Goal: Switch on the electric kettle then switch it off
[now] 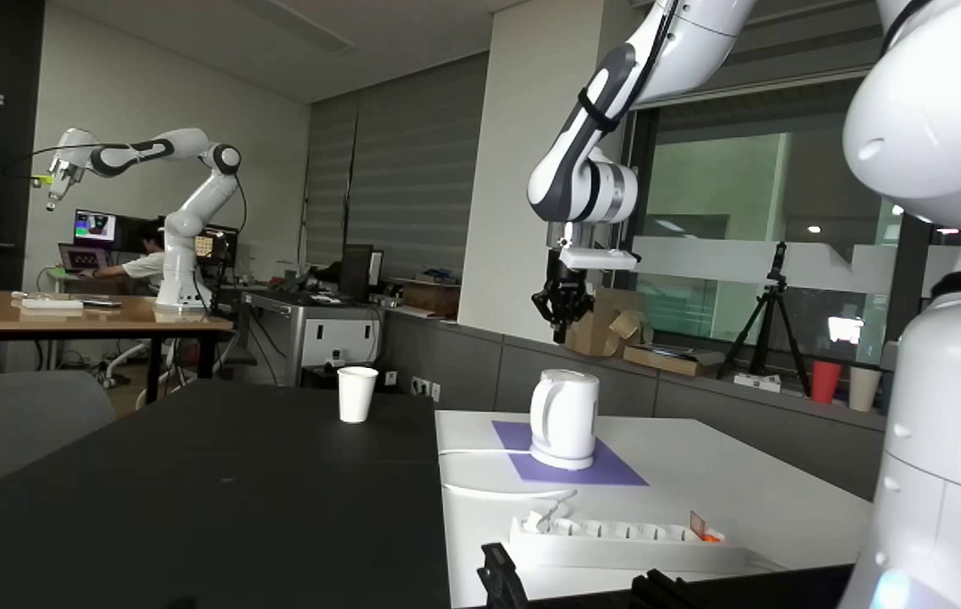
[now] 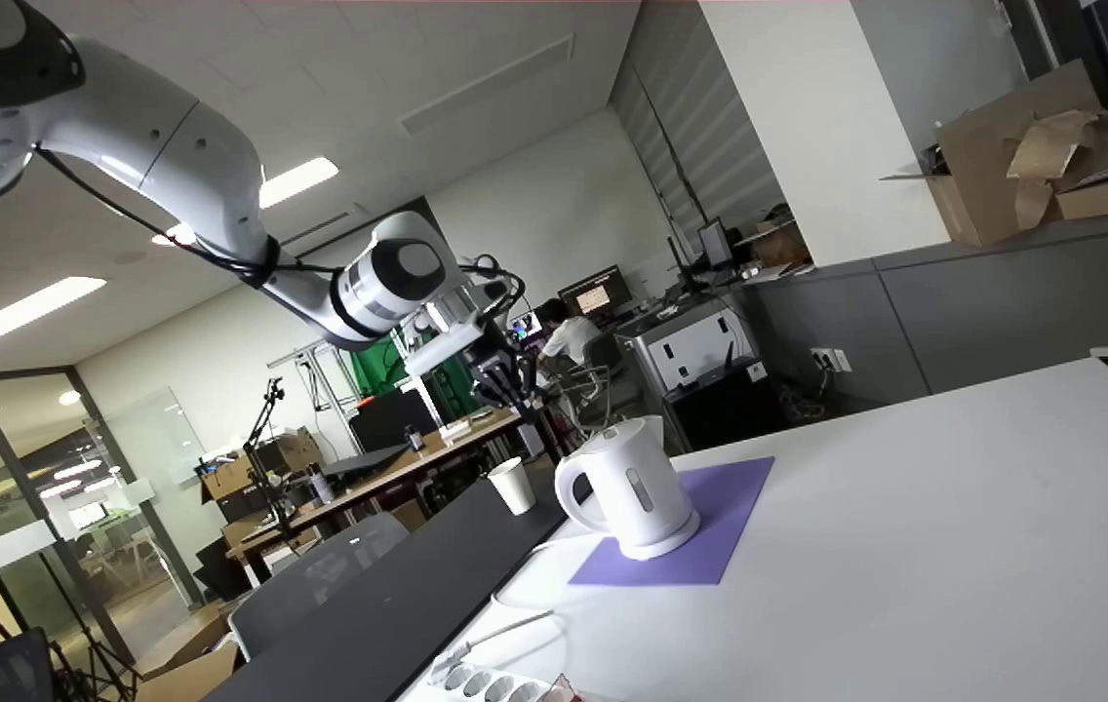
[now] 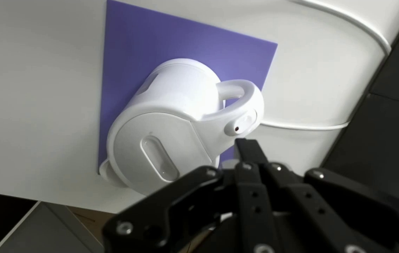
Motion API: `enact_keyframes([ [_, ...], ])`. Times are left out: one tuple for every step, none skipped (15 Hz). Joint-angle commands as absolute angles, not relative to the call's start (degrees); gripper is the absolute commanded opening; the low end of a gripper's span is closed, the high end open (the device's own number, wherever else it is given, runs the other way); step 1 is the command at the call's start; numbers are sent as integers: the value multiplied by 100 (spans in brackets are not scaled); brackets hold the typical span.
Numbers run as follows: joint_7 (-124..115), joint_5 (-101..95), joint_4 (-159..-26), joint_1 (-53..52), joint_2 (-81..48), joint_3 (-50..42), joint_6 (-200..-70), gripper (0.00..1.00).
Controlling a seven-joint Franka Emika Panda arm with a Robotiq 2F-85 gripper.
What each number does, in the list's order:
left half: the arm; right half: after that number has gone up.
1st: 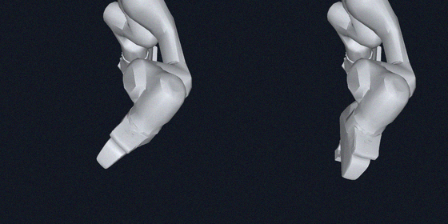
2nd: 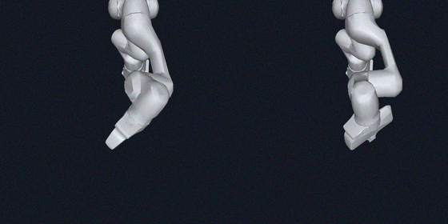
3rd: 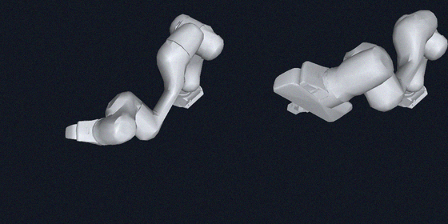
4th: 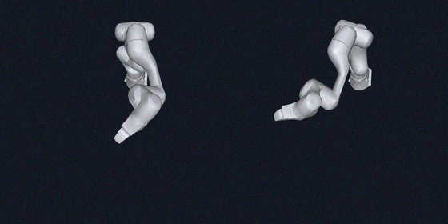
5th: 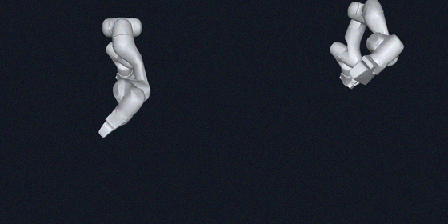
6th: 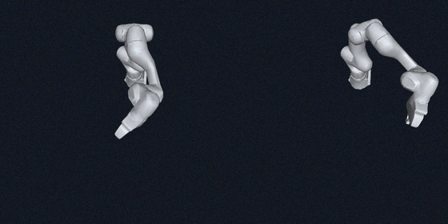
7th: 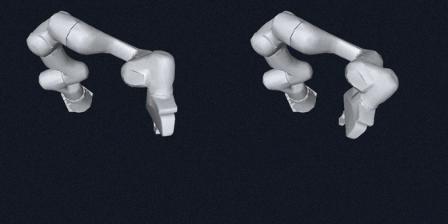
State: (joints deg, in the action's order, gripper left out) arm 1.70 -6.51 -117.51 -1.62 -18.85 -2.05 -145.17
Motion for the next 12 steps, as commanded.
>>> enact_keyframes([
  [224, -583, -11661, -84, -1837, -145, -14344, 0],
  [218, -590, -11658, -86, -1832, -148, -14341, 0],
  [206, -604, -11644, -89, -1820, -156, -14337, 0],
  [171, -642, -11618, -102, -1814, -177, -14335, 0],
  [135, -674, -11558, -111, -1816, -199, -14315, 0],
  [84, -715, -11475, -121, -1825, -231, -14292, 0],
  [51, -740, -11389, -121, -1838, -257, -14269, 0],
  [5, -781, -11313, -126, -1852, -293, -14258, 0],
  [-8, -793, -11243, -122, -1863, -316, -14235, 0],
  [-20, -804, -11178, -120, -1875, -341, -14201, 0],
  [-22, -804, -11123, -114, -1884, -357, -14177, 0],
  [-25, -804, -11075, -111, -1893, -372, -14158, 0],
])
